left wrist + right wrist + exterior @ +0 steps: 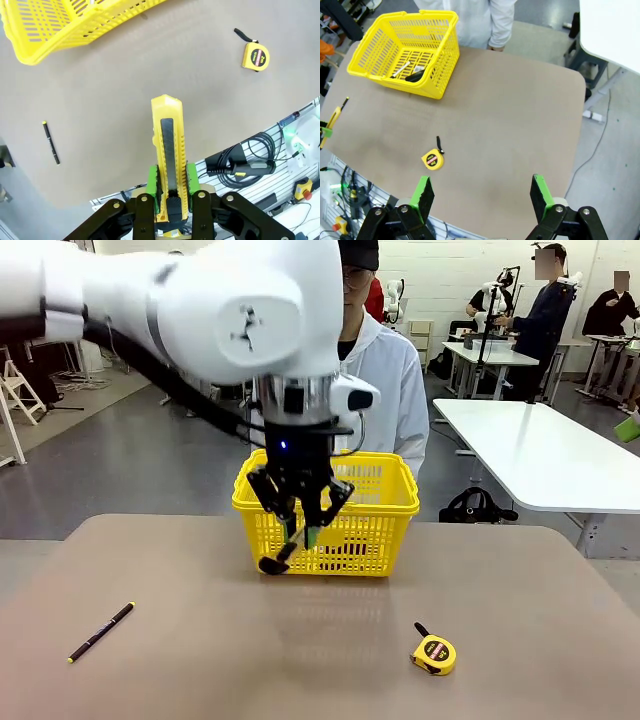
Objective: Place the items the person wants into the basket.
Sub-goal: Pick up the item the person points to and place it in the Market Basket.
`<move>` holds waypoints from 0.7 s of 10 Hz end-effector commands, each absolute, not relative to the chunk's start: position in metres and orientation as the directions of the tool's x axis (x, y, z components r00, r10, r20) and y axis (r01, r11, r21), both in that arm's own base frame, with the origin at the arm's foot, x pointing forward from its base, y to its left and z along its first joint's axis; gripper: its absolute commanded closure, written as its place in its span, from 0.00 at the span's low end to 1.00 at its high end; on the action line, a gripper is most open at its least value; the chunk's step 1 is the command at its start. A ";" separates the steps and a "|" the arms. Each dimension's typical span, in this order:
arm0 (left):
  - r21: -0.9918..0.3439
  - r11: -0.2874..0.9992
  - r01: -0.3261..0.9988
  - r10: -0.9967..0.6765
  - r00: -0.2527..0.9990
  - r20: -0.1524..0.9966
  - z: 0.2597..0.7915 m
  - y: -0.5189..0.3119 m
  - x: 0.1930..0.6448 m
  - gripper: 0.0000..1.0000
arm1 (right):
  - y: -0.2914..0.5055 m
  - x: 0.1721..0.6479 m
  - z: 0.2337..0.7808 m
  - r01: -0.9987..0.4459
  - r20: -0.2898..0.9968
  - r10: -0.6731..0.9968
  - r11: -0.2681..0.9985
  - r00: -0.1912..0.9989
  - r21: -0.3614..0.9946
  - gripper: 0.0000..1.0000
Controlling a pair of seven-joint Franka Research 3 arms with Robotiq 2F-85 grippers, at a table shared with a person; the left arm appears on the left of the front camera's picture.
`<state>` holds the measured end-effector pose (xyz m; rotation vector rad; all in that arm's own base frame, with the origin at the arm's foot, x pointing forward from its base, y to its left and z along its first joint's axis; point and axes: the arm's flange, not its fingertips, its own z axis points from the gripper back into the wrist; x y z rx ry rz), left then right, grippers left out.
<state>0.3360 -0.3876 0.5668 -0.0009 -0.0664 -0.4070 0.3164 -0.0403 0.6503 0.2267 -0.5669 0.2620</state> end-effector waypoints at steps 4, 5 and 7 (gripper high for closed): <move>0.012 0.918 0.396 -0.396 0.916 0.065 0.567 -0.388 0.336 0.87 | -0.040 0.316 0.649 -0.302 0.548 0.182 0.943 0.816 0.138 0.00; 0.012 0.918 0.396 -0.396 0.916 0.065 0.567 -0.388 0.336 0.87 | -0.040 0.316 0.649 -0.302 0.548 0.182 0.943 0.816 0.138 0.00; -0.003 0.892 0.452 -0.451 0.892 0.033 0.590 -0.376 0.397 0.74 | -0.040 0.316 0.649 -0.302 0.548 0.182 0.943 0.816 0.138 0.00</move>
